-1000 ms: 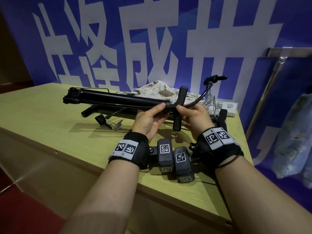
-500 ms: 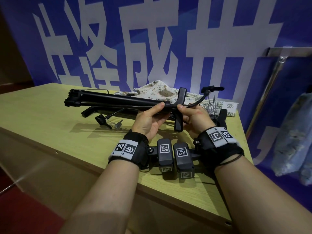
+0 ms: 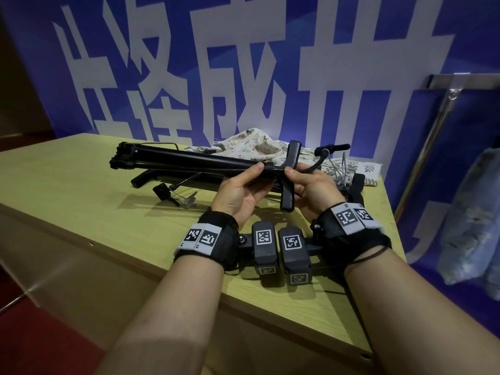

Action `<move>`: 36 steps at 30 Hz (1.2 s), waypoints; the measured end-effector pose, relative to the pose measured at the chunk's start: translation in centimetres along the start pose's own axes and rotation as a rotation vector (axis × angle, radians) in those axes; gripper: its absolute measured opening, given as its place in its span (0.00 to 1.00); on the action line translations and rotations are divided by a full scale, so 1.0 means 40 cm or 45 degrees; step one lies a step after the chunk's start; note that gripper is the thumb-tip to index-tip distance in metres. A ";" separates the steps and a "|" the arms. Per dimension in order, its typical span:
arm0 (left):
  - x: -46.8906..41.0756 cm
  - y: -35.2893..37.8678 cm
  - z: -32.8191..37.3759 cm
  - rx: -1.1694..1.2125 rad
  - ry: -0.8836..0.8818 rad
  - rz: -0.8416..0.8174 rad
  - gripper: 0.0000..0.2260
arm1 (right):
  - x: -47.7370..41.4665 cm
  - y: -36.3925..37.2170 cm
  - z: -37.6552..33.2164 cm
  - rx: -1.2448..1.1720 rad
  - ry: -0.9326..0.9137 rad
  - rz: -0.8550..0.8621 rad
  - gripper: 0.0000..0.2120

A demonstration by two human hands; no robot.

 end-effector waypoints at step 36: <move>0.106 -0.263 0.221 -0.144 -0.040 0.492 0.15 | 0.049 0.169 -0.051 -0.171 -0.047 -0.026 0.12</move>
Point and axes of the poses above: each hand's wrist, its own x-axis away from the middle knuckle, its own y-axis out of the palm, z = x × y, the point moved 9 cm from there along -x, towards the middle knuckle, and after that the axes turned 4 degrees about -x, right-handed, at the moved point
